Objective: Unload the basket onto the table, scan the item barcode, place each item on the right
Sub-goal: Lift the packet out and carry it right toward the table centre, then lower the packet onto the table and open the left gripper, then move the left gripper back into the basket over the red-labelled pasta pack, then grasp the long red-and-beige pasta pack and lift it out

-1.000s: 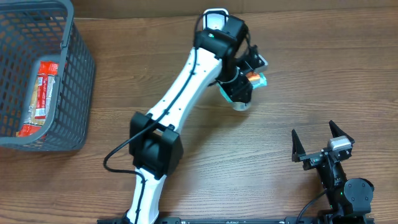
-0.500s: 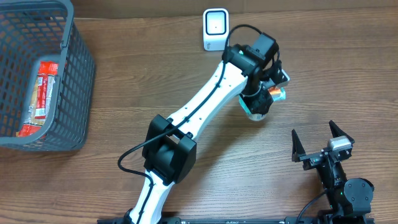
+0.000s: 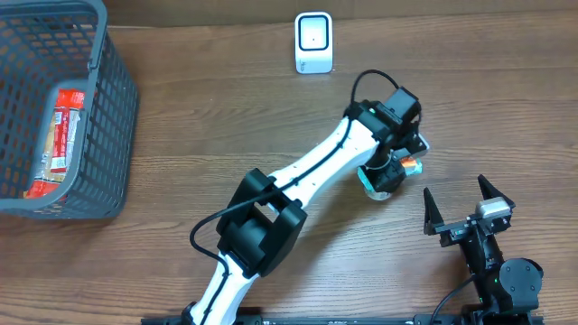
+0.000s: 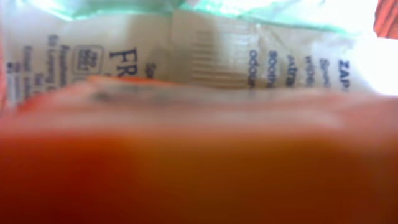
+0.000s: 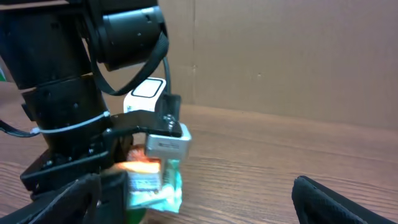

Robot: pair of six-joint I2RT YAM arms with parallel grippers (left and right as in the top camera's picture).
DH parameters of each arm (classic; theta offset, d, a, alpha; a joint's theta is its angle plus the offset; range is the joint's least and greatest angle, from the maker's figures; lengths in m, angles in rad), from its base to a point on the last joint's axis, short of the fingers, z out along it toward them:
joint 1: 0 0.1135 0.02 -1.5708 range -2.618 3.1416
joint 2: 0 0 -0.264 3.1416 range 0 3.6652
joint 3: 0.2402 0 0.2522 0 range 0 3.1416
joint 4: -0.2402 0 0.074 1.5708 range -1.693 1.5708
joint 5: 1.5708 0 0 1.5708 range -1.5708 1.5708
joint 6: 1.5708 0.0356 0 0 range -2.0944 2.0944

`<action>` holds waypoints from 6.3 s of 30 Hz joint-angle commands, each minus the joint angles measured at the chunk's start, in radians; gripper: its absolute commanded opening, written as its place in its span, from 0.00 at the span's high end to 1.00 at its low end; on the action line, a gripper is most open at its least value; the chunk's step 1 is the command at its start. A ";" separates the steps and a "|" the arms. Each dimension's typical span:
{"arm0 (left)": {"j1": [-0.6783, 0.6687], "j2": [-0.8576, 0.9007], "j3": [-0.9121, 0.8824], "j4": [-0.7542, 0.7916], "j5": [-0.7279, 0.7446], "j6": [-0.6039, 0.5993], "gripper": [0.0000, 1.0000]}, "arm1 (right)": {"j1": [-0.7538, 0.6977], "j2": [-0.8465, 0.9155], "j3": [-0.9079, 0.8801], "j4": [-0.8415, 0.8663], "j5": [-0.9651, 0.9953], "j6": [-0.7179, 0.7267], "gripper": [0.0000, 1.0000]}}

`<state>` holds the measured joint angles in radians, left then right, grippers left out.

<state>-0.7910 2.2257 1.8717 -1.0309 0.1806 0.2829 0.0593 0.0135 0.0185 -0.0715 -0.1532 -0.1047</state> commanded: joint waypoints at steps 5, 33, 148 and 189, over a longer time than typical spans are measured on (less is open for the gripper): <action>-0.041 -0.010 -0.019 -0.004 -0.034 -0.018 0.55 | -0.005 -0.010 -0.011 0.005 -0.006 -0.001 0.00; -0.008 -0.097 0.119 -0.064 -0.026 -0.022 0.00 | -0.005 -0.011 -0.011 0.005 -0.006 -0.002 0.00; 1.531 -0.006 0.167 0.224 0.076 0.139 0.96 | -0.003 -0.010 -0.011 0.005 -0.006 -0.002 0.00; 0.692 -0.709 -0.101 -0.130 -0.079 -0.566 0.96 | -0.004 -0.010 -0.011 0.005 -0.006 -0.001 0.00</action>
<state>-0.0177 1.5311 1.8507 -1.1923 0.2089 -0.1562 0.0593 0.0139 0.0185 -0.0704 -0.1535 -0.1051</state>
